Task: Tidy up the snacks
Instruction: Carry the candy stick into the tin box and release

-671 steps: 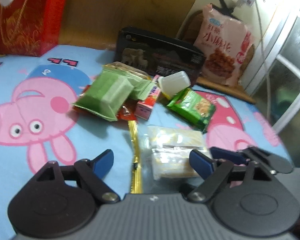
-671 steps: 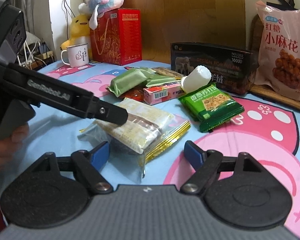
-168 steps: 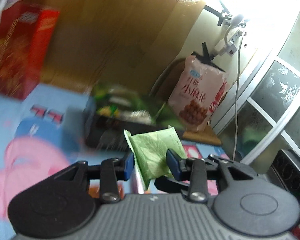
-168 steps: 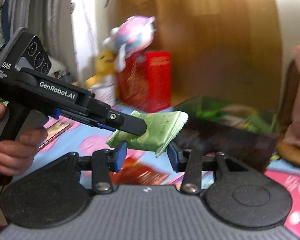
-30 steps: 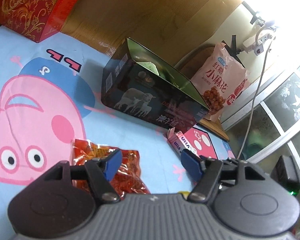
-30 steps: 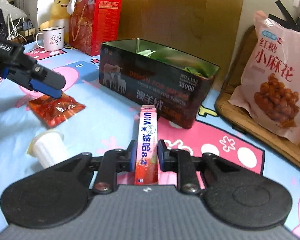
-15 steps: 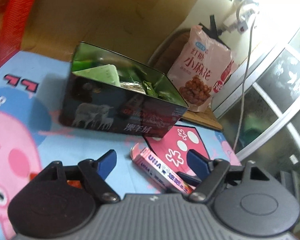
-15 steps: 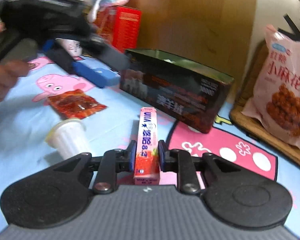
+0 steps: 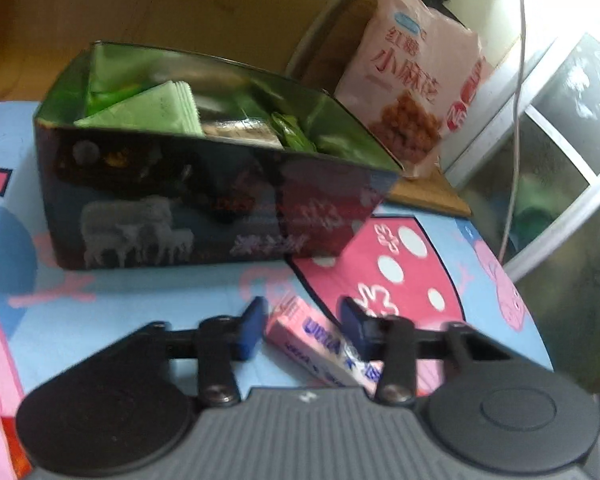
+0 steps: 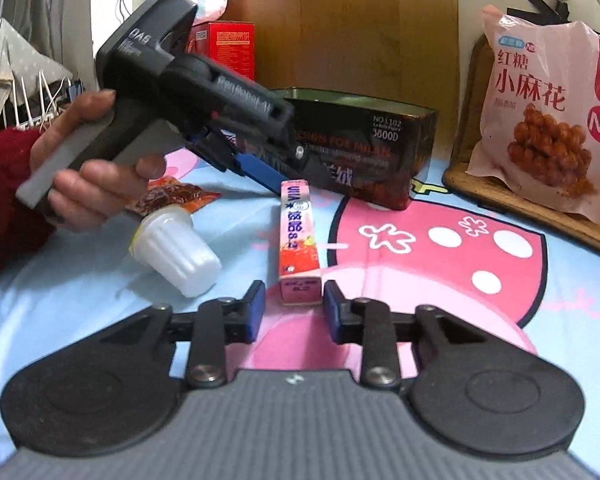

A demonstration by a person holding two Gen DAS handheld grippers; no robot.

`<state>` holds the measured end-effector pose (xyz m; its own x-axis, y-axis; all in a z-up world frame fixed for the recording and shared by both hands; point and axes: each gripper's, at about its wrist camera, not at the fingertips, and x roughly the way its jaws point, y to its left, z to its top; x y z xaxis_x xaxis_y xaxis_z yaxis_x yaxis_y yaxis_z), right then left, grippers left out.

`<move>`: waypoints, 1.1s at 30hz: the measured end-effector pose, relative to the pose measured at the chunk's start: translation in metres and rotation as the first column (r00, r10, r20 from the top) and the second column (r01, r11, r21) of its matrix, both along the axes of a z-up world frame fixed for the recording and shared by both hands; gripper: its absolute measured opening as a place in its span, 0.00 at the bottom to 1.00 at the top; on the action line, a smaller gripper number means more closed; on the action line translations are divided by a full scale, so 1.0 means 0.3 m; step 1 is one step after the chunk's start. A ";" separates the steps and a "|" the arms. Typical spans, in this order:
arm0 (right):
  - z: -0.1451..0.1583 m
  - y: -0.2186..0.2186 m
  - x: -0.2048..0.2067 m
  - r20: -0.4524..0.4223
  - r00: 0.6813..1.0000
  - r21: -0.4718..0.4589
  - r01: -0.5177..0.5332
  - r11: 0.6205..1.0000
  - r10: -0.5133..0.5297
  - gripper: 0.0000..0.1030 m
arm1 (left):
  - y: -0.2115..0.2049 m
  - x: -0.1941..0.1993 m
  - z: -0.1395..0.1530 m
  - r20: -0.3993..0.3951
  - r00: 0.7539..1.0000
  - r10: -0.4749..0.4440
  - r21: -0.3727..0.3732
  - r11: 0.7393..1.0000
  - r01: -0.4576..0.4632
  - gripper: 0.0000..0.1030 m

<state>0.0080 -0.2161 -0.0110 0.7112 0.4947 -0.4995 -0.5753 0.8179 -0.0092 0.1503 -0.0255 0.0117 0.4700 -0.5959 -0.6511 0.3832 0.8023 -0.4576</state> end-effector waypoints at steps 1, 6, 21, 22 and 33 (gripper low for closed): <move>0.004 0.002 0.006 0.001 1.000 0.007 0.006 1.000 -0.006 0.25 | 0.005 -0.011 0.005 0.006 1.000 0.011 0.010 1.000 -0.011 0.37; 0.028 0.011 0.003 0.028 1.000 0.023 -0.006 1.000 0.006 0.25 | 0.063 -0.065 0.079 0.046 0.997 0.054 -0.023 0.998 -0.053 0.36; 0.241 0.093 0.324 0.349 0.932 -0.023 0.109 0.994 -0.094 0.32 | 0.126 0.171 0.287 0.251 0.938 0.240 0.004 0.968 -0.249 0.45; 0.236 0.088 0.352 0.348 0.928 -0.008 0.144 0.990 -0.133 0.33 | 0.135 0.172 0.267 0.240 0.937 0.253 0.022 0.964 -0.266 0.45; 0.132 -0.063 0.139 0.114 0.992 0.227 0.029 0.973 -0.057 0.36 | 0.332 -0.121 0.205 0.186 0.958 0.217 -0.124 0.973 -0.196 0.50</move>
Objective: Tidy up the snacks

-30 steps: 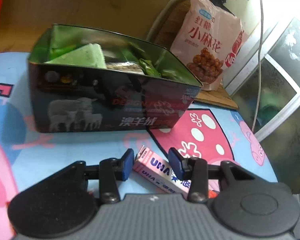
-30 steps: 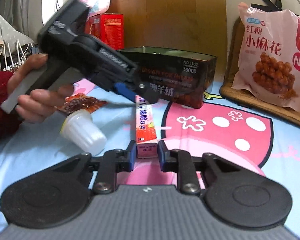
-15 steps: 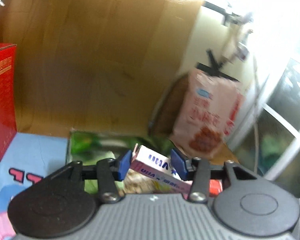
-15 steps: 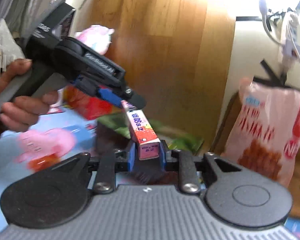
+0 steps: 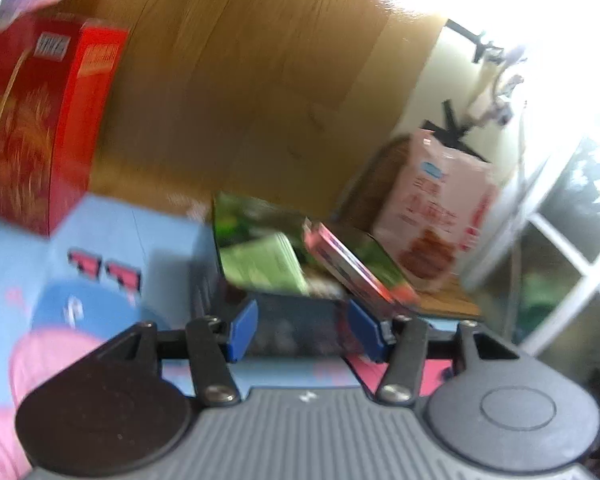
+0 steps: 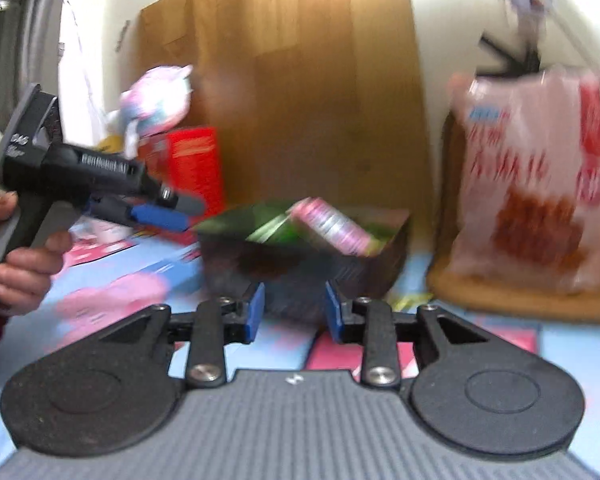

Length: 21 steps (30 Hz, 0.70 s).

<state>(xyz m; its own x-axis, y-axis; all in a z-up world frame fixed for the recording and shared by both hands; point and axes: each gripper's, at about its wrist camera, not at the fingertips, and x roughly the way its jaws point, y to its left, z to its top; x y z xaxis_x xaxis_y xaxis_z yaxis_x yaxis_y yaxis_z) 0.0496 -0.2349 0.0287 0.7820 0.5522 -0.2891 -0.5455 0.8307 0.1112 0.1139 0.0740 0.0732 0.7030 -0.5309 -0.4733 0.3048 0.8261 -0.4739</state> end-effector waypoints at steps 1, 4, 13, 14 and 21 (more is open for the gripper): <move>-0.017 -0.002 -0.034 -0.024 0.999 0.013 -0.025 1.000 0.025 0.36 | 0.002 -0.029 0.001 -0.001 1.000 -0.003 -0.002 1.000 0.003 0.50; -0.056 0.001 -0.120 -0.084 0.991 0.067 -0.095 0.993 0.101 0.48 | -0.008 -0.114 -0.022 -0.026 0.998 -0.058 -0.024 0.998 0.058 0.50; -0.094 0.043 -0.218 -0.173 0.969 0.028 -0.173 0.984 0.175 0.52 | -0.152 -0.273 -0.132 -0.109 0.972 -0.209 0.006 0.977 0.211 0.61; -0.098 0.055 -0.218 -0.173 0.969 0.007 -0.175 0.985 0.173 0.52 | -0.163 -0.274 -0.143 -0.121 0.973 -0.199 0.025 0.979 0.204 0.61; -0.122 0.145 -0.227 -0.183 0.968 -0.121 -0.195 0.973 0.171 0.42 | -0.193 -0.268 -0.192 -0.171 0.961 -0.218 0.032 0.974 0.226 0.36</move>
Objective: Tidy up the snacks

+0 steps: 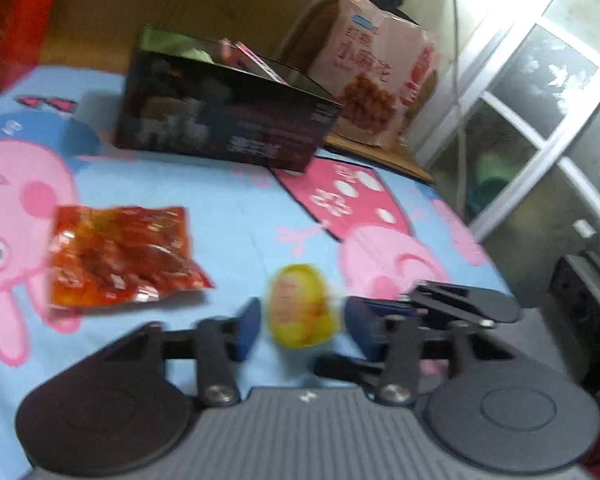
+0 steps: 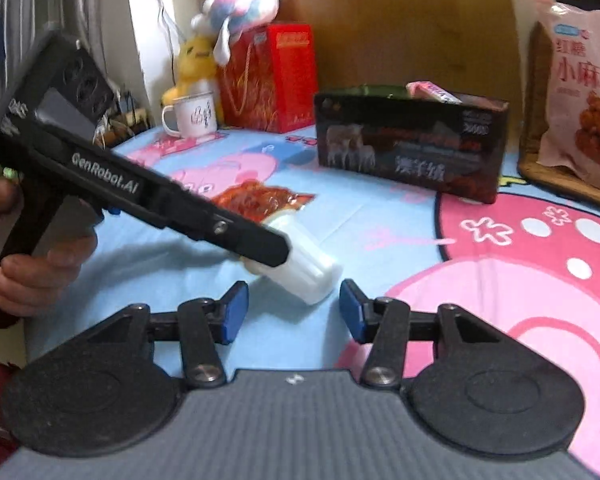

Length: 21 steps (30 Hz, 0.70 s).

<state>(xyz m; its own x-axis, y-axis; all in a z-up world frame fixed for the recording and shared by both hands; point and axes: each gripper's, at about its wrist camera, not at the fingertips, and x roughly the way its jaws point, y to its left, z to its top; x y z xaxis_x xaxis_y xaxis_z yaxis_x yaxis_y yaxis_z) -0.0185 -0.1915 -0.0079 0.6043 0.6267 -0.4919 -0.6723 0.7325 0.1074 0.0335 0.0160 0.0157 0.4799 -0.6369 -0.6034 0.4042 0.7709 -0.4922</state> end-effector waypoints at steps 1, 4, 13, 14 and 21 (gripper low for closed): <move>0.001 0.006 -0.004 0.011 1.000 -0.009 0.007 1.000 -0.007 0.39 | -0.004 0.002 0.009 0.010 1.000 0.005 0.010 1.000 -0.006 0.36; 0.014 0.005 0.019 0.015 0.999 0.002 0.039 0.999 -0.039 0.29 | -0.004 0.015 0.037 0.041 0.999 0.017 0.027 0.999 -0.018 0.36; 0.130 0.000 0.116 0.138 0.986 0.073 0.089 0.993 -0.099 0.26 | -0.014 0.138 0.202 0.185 0.982 0.044 0.012 0.999 -0.047 0.37; 0.145 0.003 0.135 0.157 0.982 0.073 0.095 0.993 -0.105 0.26 | -0.017 0.162 0.220 0.199 0.979 0.051 0.010 0.998 -0.054 0.37; 0.210 0.012 0.305 0.239 0.957 0.097 0.144 0.985 -0.163 0.26 | -0.048 0.339 0.290 0.247 0.965 0.089 -0.006 0.996 -0.090 0.38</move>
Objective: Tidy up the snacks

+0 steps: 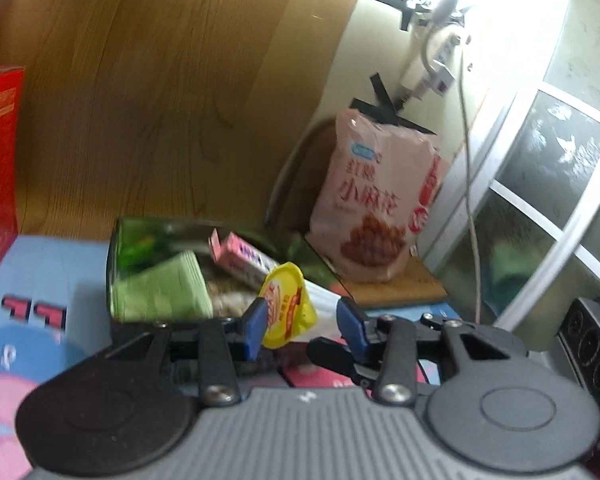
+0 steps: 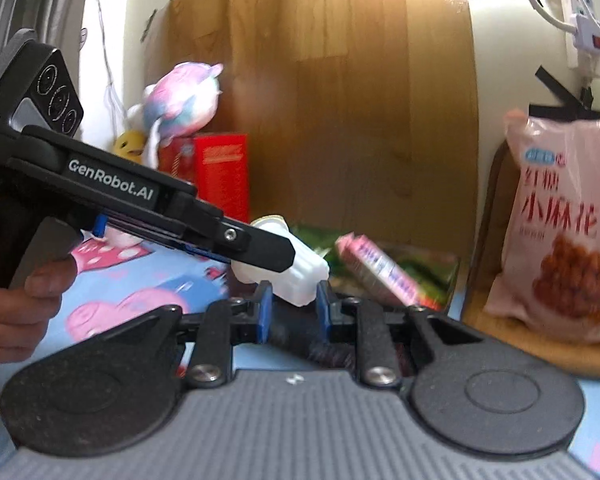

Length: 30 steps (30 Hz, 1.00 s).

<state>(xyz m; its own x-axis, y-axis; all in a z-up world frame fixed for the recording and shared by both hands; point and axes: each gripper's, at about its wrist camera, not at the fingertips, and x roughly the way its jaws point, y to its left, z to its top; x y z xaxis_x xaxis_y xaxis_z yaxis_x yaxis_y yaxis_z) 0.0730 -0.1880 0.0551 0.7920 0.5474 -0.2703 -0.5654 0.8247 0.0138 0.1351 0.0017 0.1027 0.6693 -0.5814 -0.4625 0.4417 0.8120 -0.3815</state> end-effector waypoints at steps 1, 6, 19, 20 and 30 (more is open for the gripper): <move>0.002 0.001 0.025 0.005 1.000 -0.001 0.007 1.000 -0.007 0.26 | -0.008 0.028 0.001 -0.001 1.000 0.005 0.003 1.000 -0.005 0.38; -0.009 0.008 0.130 0.001 0.999 -0.020 0.036 0.999 -0.036 0.26 | -0.029 0.125 -0.030 -0.027 0.999 0.029 0.019 0.999 -0.029 0.39; -0.002 -0.007 0.100 0.017 0.998 0.051 0.062 0.997 -0.063 0.37 | 0.126 0.021 -0.026 0.007 0.995 0.097 0.004 0.995 -0.097 0.43; -0.007 -0.017 0.077 -0.016 0.999 0.083 0.033 0.996 -0.031 0.39 | 0.163 -0.012 -0.040 -0.002 0.994 0.107 -0.006 0.994 -0.107 0.44; -0.192 -0.045 0.031 -0.510 0.832 0.344 -0.035 0.938 0.219 0.40 | 0.387 -0.250 -0.299 -0.261 0.950 0.173 -0.109 0.972 -0.207 0.43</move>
